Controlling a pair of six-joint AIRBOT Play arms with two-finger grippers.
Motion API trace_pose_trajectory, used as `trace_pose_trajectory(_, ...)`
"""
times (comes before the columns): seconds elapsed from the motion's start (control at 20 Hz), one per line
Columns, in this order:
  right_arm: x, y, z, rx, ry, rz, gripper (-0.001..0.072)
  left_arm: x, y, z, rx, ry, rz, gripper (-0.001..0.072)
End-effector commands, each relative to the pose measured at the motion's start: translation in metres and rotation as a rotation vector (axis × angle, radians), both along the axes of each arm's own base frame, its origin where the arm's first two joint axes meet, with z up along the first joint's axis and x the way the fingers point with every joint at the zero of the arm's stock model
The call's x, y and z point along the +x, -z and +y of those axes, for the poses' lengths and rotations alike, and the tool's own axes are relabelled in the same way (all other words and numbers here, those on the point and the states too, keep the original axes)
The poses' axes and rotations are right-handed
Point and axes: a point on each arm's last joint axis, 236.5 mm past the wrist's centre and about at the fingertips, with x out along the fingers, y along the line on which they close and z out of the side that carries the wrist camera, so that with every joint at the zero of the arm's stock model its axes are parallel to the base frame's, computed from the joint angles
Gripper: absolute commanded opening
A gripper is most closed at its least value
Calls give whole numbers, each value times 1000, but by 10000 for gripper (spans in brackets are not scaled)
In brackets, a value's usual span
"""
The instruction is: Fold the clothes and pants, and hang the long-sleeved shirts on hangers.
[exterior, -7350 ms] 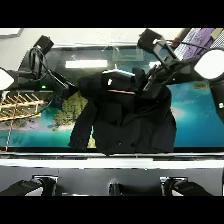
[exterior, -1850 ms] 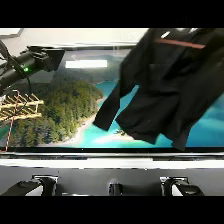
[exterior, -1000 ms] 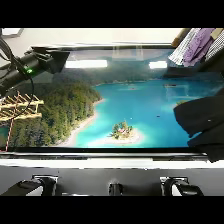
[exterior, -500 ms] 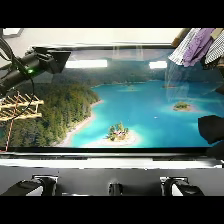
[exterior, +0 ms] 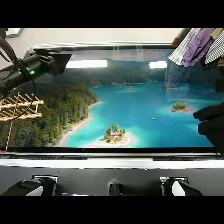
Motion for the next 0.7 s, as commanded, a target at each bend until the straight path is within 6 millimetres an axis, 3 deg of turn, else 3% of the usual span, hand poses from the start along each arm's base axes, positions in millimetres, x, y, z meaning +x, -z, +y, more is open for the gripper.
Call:
trace_pose_trajectory(0.0,-37,-13,-22,-64,142,-20,39,1,8,0,4,0,15,609)
trace_pose_trajectory(0.15,-55,-11,-40,-51,177,-68,39,1,9,0,6,1,16,608)
trace_pose_trajectory(0.35,-63,-17,-47,-74,175,-93,39,1,9,0,6,0,16,609)
trace_pose_trajectory(0.65,-83,22,-81,72,275,-131,42,1,9,0,6,1,16,609)
